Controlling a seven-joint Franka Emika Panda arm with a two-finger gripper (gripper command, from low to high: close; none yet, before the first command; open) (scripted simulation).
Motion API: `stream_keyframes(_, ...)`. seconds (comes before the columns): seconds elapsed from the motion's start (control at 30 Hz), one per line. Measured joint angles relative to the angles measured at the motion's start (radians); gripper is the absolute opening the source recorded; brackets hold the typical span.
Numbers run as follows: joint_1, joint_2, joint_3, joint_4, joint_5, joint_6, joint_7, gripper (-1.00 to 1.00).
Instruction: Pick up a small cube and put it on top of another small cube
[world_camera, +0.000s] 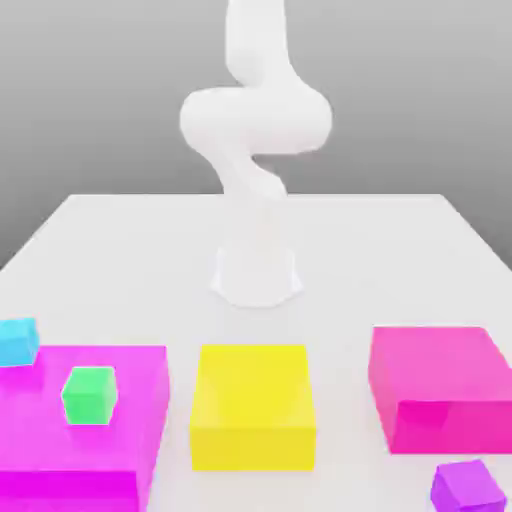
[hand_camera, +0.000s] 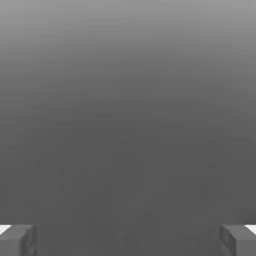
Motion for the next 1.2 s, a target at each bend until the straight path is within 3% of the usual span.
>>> stream_keyframes(0.57,-0.009,0.623,0.229,0.044,-0.195,0.137,0.278,0.0)
stream_keyframes(1.0,0.103,1.07,0.28,0.072,-0.236,0.257,0.414,0.0)
stream_keyframes(1.13,0.148,1.212,0.243,0.097,-0.28,0.346,0.457,0.0)
stream_keyframes(1.17,0.162,1.248,0.226,0.105,-0.296,0.373,0.469,-1.0)
stream_keyframes(1.2,0.162,1.248,0.226,0.105,-0.296,0.373,0.469,-1.0)
